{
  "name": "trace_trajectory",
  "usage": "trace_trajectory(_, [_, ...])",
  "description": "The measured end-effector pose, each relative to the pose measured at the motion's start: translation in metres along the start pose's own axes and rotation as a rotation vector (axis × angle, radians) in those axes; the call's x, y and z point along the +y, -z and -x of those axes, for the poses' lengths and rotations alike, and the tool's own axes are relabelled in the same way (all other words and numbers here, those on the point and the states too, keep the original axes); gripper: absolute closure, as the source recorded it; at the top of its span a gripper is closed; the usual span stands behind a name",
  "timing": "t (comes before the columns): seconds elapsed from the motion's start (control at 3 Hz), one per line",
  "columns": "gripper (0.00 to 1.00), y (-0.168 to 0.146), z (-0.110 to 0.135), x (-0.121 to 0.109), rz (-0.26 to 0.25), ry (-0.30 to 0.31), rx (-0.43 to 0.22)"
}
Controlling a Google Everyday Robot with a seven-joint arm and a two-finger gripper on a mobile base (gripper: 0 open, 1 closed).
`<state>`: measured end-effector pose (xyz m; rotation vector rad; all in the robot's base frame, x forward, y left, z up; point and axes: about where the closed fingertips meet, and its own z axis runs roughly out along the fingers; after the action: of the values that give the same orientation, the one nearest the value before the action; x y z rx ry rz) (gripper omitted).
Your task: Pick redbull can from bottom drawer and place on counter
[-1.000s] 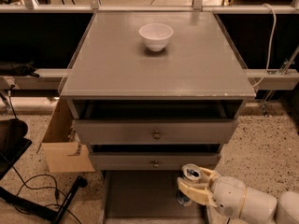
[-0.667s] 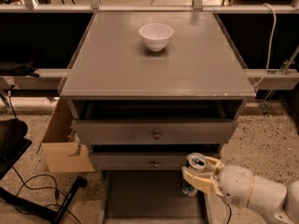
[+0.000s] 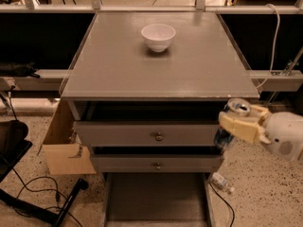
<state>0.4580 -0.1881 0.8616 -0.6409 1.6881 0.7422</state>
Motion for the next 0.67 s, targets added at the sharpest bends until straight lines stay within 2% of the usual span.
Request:
trace_trajectory(0.33, [1.0,0.01,0.07,-0.045,-0.061,-0.006,-0.046])
trace_trajectory(0.67, [1.0,0.004,0.129,-0.091,-0.111,0.019,-0.122])
